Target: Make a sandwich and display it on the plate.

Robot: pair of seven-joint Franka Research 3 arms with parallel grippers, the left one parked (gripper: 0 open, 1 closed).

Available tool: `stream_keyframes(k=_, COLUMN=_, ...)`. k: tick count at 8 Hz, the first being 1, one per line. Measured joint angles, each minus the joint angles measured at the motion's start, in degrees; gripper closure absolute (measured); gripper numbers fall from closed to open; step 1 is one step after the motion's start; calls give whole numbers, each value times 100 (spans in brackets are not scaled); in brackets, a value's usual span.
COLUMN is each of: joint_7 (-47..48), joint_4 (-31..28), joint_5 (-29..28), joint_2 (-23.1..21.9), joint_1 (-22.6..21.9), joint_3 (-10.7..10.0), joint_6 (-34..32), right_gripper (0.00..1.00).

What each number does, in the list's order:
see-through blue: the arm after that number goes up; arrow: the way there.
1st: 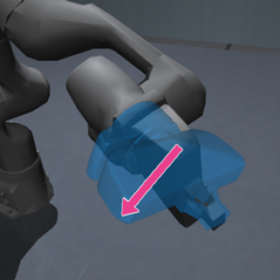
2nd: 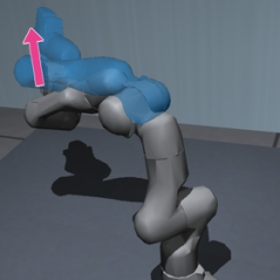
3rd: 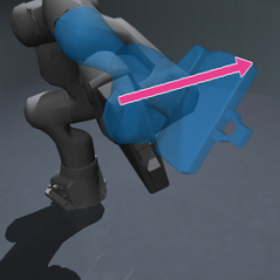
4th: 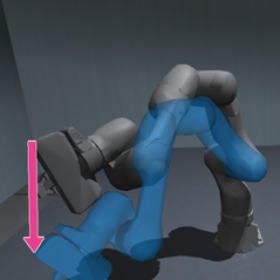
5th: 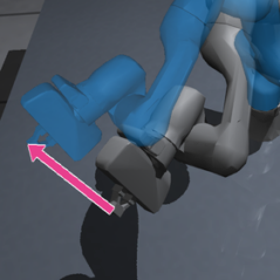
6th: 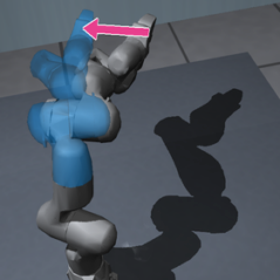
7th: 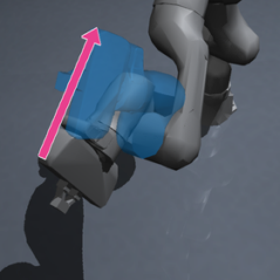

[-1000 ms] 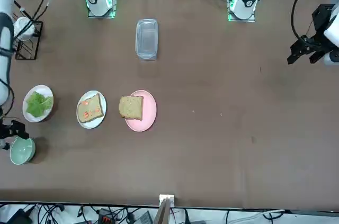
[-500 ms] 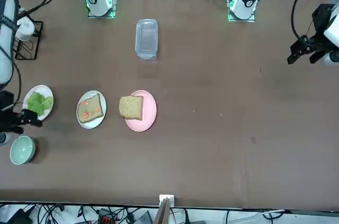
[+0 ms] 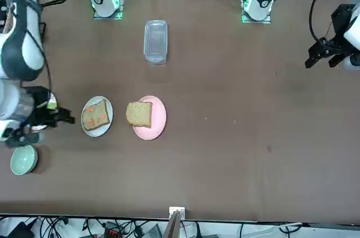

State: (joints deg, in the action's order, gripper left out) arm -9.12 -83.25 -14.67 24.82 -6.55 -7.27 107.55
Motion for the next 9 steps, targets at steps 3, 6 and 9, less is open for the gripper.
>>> stream_keyframes(k=3, joint_7=338, joint_4=-1382, joint_5=-188, joint_2=-344, joint_1=-367, joint_3=6, joint_6=1123, right_gripper=0)
stream_keyframes(k=6, joint_7=1055, joint_4=-1948, joint_5=-197, joint_2=-352, joint_1=-991, joint_3=26, joint_6=1718, right_gripper=0)
stream_keyframes(k=9, joint_7=978, joint_4=-2232, joint_5=-95, joint_2=-351, joint_1=-1009, joint_3=-94, joint_6=1786, right_gripper=0)
